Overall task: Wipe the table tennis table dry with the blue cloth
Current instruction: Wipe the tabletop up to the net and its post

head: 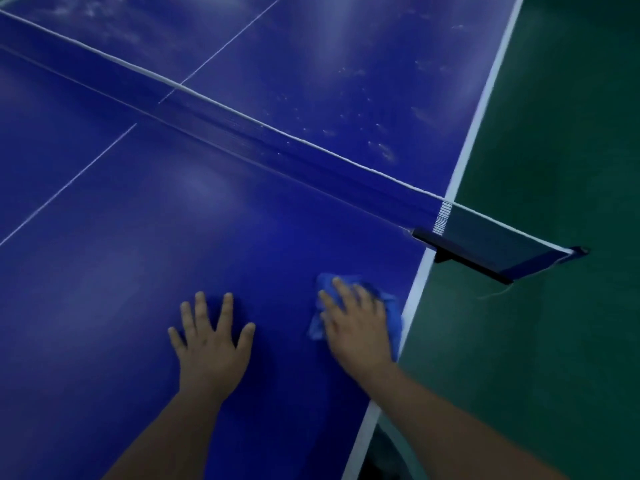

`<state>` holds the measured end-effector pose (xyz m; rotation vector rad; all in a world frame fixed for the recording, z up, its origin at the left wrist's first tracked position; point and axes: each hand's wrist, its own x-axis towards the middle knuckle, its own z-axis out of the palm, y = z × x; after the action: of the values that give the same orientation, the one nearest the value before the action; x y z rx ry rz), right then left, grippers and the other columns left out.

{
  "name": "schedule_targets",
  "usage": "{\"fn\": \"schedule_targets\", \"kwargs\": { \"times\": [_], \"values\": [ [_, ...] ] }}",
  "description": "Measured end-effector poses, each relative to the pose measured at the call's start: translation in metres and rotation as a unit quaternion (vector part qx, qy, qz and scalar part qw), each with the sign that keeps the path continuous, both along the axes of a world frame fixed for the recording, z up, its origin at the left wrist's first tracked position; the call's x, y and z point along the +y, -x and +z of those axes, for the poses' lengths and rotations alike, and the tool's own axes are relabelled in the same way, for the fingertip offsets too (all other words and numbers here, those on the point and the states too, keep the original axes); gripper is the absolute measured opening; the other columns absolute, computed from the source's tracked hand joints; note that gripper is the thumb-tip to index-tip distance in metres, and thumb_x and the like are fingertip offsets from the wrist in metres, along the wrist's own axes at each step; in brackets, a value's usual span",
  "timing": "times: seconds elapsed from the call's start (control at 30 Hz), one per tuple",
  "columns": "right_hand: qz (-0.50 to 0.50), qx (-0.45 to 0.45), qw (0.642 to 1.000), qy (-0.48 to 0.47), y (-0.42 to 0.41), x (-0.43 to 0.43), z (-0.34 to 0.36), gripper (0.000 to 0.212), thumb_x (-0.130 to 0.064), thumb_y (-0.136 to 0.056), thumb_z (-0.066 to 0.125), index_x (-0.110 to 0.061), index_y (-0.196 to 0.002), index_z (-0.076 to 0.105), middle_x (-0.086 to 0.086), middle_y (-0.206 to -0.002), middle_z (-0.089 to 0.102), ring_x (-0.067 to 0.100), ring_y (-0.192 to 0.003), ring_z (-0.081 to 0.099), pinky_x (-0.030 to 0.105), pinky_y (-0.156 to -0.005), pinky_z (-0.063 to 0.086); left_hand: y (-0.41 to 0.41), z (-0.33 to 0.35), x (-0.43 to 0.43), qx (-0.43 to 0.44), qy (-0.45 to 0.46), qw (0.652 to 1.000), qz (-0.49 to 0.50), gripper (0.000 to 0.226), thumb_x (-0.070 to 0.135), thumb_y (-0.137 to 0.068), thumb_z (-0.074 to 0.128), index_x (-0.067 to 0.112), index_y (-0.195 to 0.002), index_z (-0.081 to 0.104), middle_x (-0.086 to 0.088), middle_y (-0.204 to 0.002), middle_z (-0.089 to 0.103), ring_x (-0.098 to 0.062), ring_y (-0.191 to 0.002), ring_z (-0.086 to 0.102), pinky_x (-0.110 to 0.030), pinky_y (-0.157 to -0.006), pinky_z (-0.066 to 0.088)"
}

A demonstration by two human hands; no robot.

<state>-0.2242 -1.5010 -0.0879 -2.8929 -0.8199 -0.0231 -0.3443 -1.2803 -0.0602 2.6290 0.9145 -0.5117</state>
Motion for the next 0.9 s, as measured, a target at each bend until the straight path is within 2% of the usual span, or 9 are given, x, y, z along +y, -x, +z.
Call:
{"fn": "schedule_targets", "kwargs": {
  "times": [0.1,0.13,0.3,0.37,0.47,0.57,0.7,0.8,0.9],
  "values": [
    [-0.234,0.069,0.97,-0.013,-0.057,-0.011,0.006,0.037,-0.034,-0.099,0.054,-0.025,-0.134,0.062,0.006,-0.151,0.048,0.037,-0.125,0.047,0.057,-0.095,0.044,-0.008,0.004,0.004,-0.019,-0.021,0.999,-0.026,0.075,0.071,-0.093,0.006,0.035,-0.157,-0.01,-0.003,-0.163,-0.028,-0.022,-0.146,-0.035,-0.052,-0.12,-0.015],
    [-0.262,0.072,0.962,-0.011,-0.063,-0.008,0.009,0.039,-0.035,-0.1,0.054,-0.022,-0.136,0.061,0.009,-0.152,0.046,0.038,-0.128,0.044,0.058,-0.097,0.041,-0.01,0.005,0.003,-0.023,-0.023,0.999,-0.027,0.075,0.069,-0.093,0.005,0.035,-0.158,-0.009,-0.003,-0.164,-0.027,-0.022,-0.146,-0.035,-0.051,-0.121,-0.015],
    [0.041,0.121,0.992,-0.015,-0.034,0.113,0.009,0.053,-0.041,-0.094,0.035,-0.022,-0.136,0.062,0.003,-0.153,0.046,0.034,-0.129,0.048,0.056,-0.094,0.047,-0.038,-0.003,0.039,-0.036,-0.051,0.997,0.044,0.071,0.065,-0.096,-0.002,0.033,-0.16,0.0,-0.006,-0.167,-0.016,-0.024,-0.151,-0.023,-0.052,-0.122,-0.008],
    [0.086,0.136,0.986,-0.046,-0.043,0.162,0.008,0.053,-0.042,-0.095,0.034,-0.024,-0.139,0.059,0.0,-0.156,0.042,0.031,-0.134,0.046,0.055,-0.1,0.046,-0.054,-0.012,0.049,-0.053,-0.079,0.993,0.068,0.072,0.06,-0.096,0.004,0.027,-0.16,0.014,-0.009,-0.168,0.001,-0.028,-0.154,-0.007,-0.056,-0.122,0.003],
    [0.167,0.169,0.97,-0.04,-0.072,0.221,0.007,0.059,-0.038,-0.098,0.045,-0.024,-0.155,0.036,-0.001,-0.167,0.017,0.031,-0.148,0.024,0.055,-0.116,0.024,-0.083,-0.027,0.054,-0.05,-0.087,0.986,0.134,0.069,0.05,-0.097,0.022,0.018,-0.157,0.027,-0.013,-0.165,0.017,-0.031,-0.153,0.008,-0.063,-0.119,0.015],
    [0.199,0.199,0.959,-0.026,-0.107,0.27,0.011,0.065,-0.039,-0.102,0.047,-0.024,-0.159,0.019,-0.003,-0.168,-0.001,0.029,-0.151,0.004,0.052,-0.12,0.007,-0.11,-0.037,0.05,-0.053,-0.081,0.974,0.206,0.078,0.053,-0.097,0.041,0.02,-0.16,0.008,-0.013,-0.166,0.01,-0.032,-0.152,0.0,-0.067,-0.116,0.011],
    [0.209,0.168,0.963,-0.024,-0.137,0.329,0.007,0.066,-0.036,-0.099,0.053,-0.027,-0.157,0.024,-0.002,-0.168,0.001,0.031,-0.15,0.006,0.053,-0.119,0.008,-0.115,-0.046,0.049,-0.042,-0.094,0.969,0.226,0.101,0.068,-0.092,0.044,0.038,-0.147,-0.035,-0.003,-0.166,-0.013,-0.022,-0.148,-0.025,-0.061,-0.117,-0.004],
    [0.163,0.169,0.972,-0.029,-0.146,0.355,0.01,0.064,-0.034,-0.102,0.05,-0.027,-0.158,0.021,0.0,-0.168,0.0,0.033,-0.151,0.003,0.056,-0.12,0.002,-0.119,-0.035,0.051,0.004,-0.074,0.971,0.227,0.11,0.074,-0.084,0.041,0.034,-0.14,-0.045,-0.002,-0.159,-0.032,-0.025,-0.146,-0.033,-0.059,-0.116,-0.011],
    [0.112,0.177,0.977,-0.029,-0.153,0.356,0.011,0.063,-0.035,-0.103,0.048,-0.029,-0.158,0.019,-0.001,-0.168,-0.002,0.033,-0.151,0.004,0.055,-0.12,0.004,-0.123,-0.03,0.051,0.024,-0.066,0.971,0.228,0.112,0.07,-0.086,0.047,0.03,-0.147,-0.039,-0.002,-0.156,-0.04,-0.026,-0.144,-0.037,-0.056,-0.115,-0.017]
  ]
}}
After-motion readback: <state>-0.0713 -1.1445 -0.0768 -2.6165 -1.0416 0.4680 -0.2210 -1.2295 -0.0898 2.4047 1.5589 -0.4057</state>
